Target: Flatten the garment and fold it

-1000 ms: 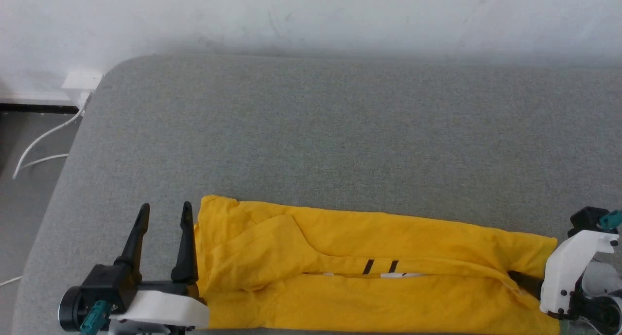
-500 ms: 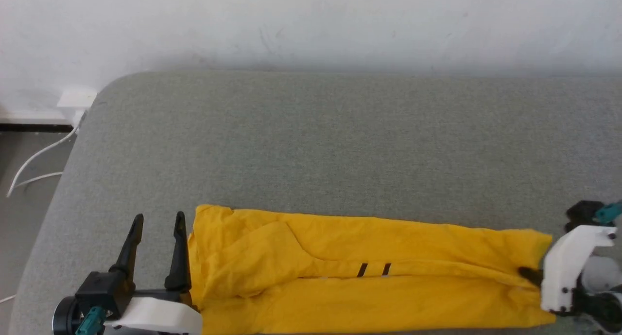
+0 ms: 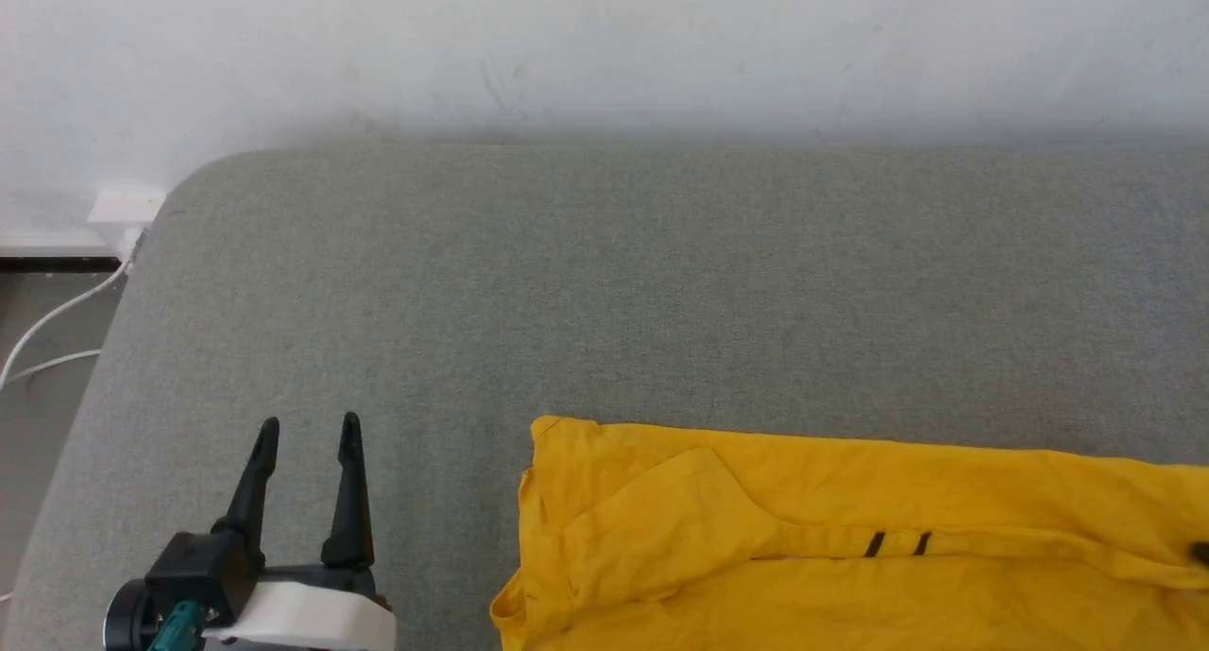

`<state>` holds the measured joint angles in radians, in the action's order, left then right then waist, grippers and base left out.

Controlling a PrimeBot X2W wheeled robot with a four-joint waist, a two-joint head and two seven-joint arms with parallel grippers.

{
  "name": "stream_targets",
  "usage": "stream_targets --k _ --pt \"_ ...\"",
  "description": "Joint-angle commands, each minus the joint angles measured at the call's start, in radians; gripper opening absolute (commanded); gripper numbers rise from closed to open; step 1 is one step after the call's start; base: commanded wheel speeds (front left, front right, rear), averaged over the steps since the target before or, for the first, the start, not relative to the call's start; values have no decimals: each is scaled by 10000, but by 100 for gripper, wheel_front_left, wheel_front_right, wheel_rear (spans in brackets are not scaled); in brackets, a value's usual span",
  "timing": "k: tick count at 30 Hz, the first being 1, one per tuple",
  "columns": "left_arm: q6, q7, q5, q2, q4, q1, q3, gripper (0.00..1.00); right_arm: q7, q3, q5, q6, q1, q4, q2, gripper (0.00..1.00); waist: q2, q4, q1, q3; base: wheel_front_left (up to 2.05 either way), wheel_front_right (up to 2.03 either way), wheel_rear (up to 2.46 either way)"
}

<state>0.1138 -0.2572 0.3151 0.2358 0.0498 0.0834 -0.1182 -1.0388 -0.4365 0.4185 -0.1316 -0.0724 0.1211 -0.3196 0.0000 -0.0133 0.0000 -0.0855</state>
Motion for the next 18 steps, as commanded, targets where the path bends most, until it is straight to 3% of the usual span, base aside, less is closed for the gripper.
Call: stream_targets --k 1,4,9,13,18 --pt "-36 -45 -41 -67 32 147 -34 100 -338 -149 178 9 21 -172 461 0 0 34 0 1 0 0 0" --pt "-41 -41 -42 -69 -4 165 -76 100 -1026 -90 796 9 -19 -560 1191 0 0 61 0 25 0 0 0" --pt "-22 16 -10 -78 -72 161 -144 100 -2080 495 2782 9 -101 -1218 2387 0 0 43 0 140 0 0 0" --pt "-26 92 -8 -68 -84 122 -227 100 -2480 1318 4641 9 -147 -1227 2671 0 0 -46 0 213 0 0 0" --pt "-52 169 -20 -24 -80 5 -322 100 -1430 3410 7097 9 -379 -452 2689 0 0 -216 0 212 0 0 0"
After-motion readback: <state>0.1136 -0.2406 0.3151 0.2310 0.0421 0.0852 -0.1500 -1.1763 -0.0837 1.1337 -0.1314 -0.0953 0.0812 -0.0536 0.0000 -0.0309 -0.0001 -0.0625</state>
